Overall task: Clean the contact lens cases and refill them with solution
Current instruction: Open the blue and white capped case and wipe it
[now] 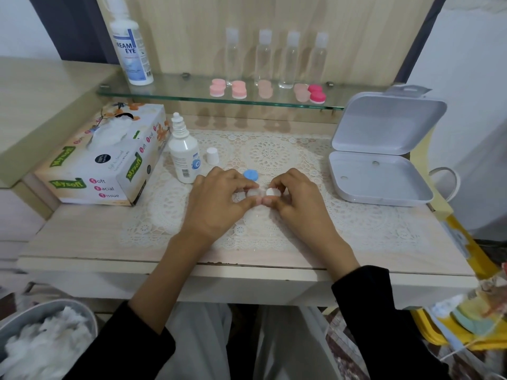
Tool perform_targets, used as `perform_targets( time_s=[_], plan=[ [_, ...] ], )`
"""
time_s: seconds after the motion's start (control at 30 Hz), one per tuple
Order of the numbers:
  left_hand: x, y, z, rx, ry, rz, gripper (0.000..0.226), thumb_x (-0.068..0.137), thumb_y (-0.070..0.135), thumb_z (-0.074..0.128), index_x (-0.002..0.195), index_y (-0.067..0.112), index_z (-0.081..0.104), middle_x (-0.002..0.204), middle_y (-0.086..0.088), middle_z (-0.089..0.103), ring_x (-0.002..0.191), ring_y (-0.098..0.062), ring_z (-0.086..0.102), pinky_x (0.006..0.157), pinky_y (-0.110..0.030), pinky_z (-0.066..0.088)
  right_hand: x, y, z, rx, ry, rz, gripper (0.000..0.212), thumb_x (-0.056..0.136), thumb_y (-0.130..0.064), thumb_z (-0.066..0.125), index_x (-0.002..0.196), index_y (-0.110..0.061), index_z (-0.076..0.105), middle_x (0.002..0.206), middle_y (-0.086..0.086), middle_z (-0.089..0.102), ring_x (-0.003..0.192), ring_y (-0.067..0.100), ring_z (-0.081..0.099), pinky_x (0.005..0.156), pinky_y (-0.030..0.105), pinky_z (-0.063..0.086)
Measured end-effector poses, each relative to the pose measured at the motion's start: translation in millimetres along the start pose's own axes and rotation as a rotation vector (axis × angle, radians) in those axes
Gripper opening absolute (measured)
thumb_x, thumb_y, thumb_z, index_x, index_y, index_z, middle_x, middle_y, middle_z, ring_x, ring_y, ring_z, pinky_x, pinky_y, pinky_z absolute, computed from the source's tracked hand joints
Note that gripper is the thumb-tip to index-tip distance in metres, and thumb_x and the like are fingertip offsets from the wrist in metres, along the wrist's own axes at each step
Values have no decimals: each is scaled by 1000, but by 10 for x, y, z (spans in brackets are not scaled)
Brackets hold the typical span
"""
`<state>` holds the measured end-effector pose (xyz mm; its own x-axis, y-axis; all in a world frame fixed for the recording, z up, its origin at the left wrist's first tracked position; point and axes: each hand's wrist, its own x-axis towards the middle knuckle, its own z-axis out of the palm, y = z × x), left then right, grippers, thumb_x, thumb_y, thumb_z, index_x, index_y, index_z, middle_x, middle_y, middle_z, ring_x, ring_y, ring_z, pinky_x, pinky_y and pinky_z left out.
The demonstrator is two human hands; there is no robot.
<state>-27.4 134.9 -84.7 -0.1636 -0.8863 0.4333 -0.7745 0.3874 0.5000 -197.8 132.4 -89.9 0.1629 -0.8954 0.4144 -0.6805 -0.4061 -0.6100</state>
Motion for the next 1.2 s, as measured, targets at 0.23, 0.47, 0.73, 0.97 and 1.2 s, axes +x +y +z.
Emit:
perform_targets(
  time_s=[0.23,0.47,0.73,0.97,1.2],
  plan=[
    [-7,-2,0,-14,11,-3,29,75,53,60,95,35,73,94,17,66,96,-12,53,86,-40,37,-47,-3,-14,16,-34,-25,32,81,3,60,107,-12,71,95,-11,57,92,9,46,76,25,40],
    [-7,-9,13,14,24,15,40,75,63,55,97,35,72,97,17,67,96,-10,52,85,-38,36,-41,-4,-26,23,84,117,36,73,-38,79,99,-17,64,96,-6,57,95,13,48,78,27,40],
    [-10,-18,24,29,32,10,34,78,57,63,100,33,72,98,17,66,98,-9,51,83,-33,31,-34,7,-9,10,5,48,26,83,-18,69,109,-23,72,106,-10,53,106,14,45,96,44,40],
    [-25,-7,9,38,34,14,31,81,54,65,101,32,71,100,16,66,98,-10,51,85,-37,34,-30,-1,-25,-10,89,160,30,74,-38,79,91,-18,66,96,-6,53,99,14,46,82,28,36],
    [-25,-2,15,25,37,7,41,75,60,57,100,31,72,97,16,67,97,-11,52,84,-37,35,-39,-18,-35,-20,41,105,35,78,-31,75,112,-25,69,108,-7,54,107,15,46,95,40,40]
  ],
)
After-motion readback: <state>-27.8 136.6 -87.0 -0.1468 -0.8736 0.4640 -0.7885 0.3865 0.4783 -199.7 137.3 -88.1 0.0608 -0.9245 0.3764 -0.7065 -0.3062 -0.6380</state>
